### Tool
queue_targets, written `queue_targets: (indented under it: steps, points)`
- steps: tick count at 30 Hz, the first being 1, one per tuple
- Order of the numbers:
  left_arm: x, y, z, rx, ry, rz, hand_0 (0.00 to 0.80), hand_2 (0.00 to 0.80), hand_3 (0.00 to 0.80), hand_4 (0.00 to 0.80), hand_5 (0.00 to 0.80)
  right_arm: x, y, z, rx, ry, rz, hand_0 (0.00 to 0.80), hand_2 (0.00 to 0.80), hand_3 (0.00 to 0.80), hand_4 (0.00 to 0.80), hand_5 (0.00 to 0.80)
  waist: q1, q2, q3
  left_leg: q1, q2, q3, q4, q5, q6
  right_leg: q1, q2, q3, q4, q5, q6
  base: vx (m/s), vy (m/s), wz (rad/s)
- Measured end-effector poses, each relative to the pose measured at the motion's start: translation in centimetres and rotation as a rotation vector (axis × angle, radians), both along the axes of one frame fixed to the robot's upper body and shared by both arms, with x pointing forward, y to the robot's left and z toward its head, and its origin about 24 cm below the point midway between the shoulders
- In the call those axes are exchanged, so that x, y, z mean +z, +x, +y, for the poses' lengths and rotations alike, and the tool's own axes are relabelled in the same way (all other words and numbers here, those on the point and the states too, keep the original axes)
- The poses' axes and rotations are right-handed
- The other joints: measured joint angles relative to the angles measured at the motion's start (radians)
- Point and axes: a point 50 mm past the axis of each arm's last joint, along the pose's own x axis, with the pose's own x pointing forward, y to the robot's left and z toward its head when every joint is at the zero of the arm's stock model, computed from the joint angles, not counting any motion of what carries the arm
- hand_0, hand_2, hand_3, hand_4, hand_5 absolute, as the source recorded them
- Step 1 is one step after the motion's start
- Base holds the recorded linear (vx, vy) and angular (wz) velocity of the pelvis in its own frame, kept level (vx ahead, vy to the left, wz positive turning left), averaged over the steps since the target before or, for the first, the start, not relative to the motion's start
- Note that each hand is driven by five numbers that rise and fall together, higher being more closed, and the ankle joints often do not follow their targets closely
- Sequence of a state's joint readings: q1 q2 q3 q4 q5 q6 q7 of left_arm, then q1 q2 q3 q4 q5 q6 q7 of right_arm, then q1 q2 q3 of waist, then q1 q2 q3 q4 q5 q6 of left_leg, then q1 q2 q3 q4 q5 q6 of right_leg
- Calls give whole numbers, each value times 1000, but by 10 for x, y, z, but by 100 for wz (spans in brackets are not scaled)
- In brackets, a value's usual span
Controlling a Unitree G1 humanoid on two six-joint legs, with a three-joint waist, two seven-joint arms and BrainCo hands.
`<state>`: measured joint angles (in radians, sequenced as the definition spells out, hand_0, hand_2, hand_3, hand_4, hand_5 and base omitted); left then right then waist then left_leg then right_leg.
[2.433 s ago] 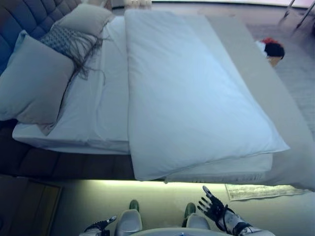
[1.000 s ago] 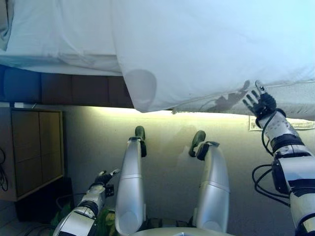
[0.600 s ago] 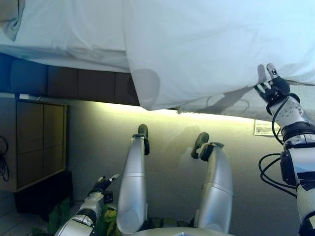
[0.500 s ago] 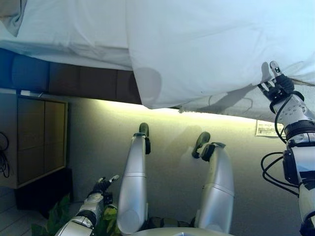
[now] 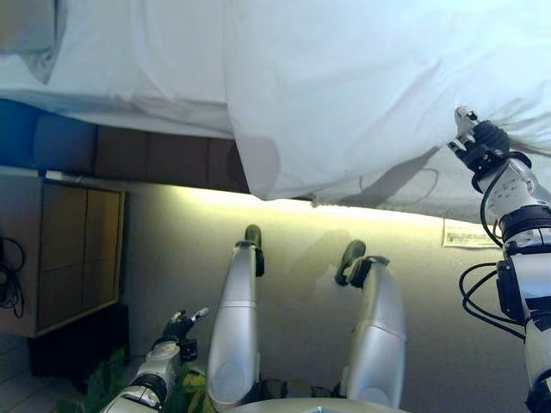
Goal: Make the bed neatly
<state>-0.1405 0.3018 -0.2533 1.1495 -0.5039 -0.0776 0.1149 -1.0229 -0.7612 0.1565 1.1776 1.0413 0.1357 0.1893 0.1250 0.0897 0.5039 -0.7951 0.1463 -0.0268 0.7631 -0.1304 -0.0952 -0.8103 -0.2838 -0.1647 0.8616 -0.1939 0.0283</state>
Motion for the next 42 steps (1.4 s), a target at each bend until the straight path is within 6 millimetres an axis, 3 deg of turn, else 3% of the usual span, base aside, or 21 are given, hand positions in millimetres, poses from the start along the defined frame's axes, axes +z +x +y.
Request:
queue_targets:
  steps: [3, 10, 16, 21, 24, 28, 30, 32, 35, 42]
  points:
    - [-3, -8, 1, 9, -4, 16, 0, 0, 0, 0, 0, 1, 0, 3, 55, -4, -20, 800, 800, 800, 800, 800, 2, -1, -2, 51, 3, 2, -51, 13, -2, 50, 0, -18, -38, 3, 0, 112, -26, 6]
    - [-9, -27, 6, 53, -14, 54, 0, 0, 0, 0, 0, -17, -3, 8, 131, -1, 17, 800, 800, 800, 800, 800, 11, -19, -29, 261, 19, 35, -279, 84, -32, 248, 19, -67, -215, 40, 10, 104, -30, 5]
    - [-12, -38, 10, 82, 3, 57, 0, 0, 0, 0, 0, -61, -14, 13, 155, 45, 143, 800, 800, 800, 800, 800, 29, -43, -122, 448, 22, 81, -473, 138, -37, 431, 39, -102, -411, 94, 34, 93, 28, -1]
    - [-9, -42, 18, 143, 26, 28, 0, 0, 0, 0, 0, -92, -23, 21, 177, 64, 238, 800, 800, 800, 800, 800, 28, -39, -203, 603, 21, 116, -591, 154, -28, 612, 62, -123, -591, 150, 63, 163, 49, -1]
    - [12, -15, 31, 154, 54, -116, 0, 0, 0, 0, 0, -107, -30, 24, 201, 45, 283, 800, 800, 800, 800, 800, 29, -43, -257, 671, 15, 126, -659, 166, -26, 705, 77, -137, -706, 191, 76, 129, 39, 3]
    - [71, 44, 47, 155, 79, -425, 0, 0, 0, 0, 0, -126, -39, 29, 206, 55, 327, 800, 800, 800, 800, 800, 30, -48, -290, 742, 8, 123, -709, 174, -28, 810, 93, -148, -812, 227, 87, 117, -25, 9]
    - [96, 71, 45, 164, 49, -546, 0, 0, 0, 0, 0, -138, -46, 30, 199, 65, 365, 800, 800, 800, 800, 800, 29, -51, -324, 771, 6, 120, -733, 177, -31, 851, 101, -149, -855, 237, 91, 103, -20, 9]
    - [108, 88, 38, 185, -23, -617, 0, 0, 0, 0, 0, -144, -47, 34, 208, 78, 380, 800, 800, 800, 800, 800, 23, -56, -348, 797, 8, 119, -758, 183, -35, 878, 109, -149, -883, 242, 91, 100, -6, 4]
    - [107, 102, 11, 201, -216, -653, 0, 0, 0, 0, 0, -149, -46, 44, 235, 87, 396, 800, 800, 800, 800, 800, 9, -68, -373, 828, 12, 121, -792, 192, -42, 908, 122, -149, -917, 250, 89, 52, 6, -1]
    - [82, 98, -53, 122, -558, -528, 0, 0, 0, 0, 0, -153, -40, 71, 310, 102, 406, 800, 800, 800, 800, 800, -15, -89, -385, 878, 23, 135, -826, 198, -50, 946, 136, -146, -946, 254, 87, 48, -11, -4]
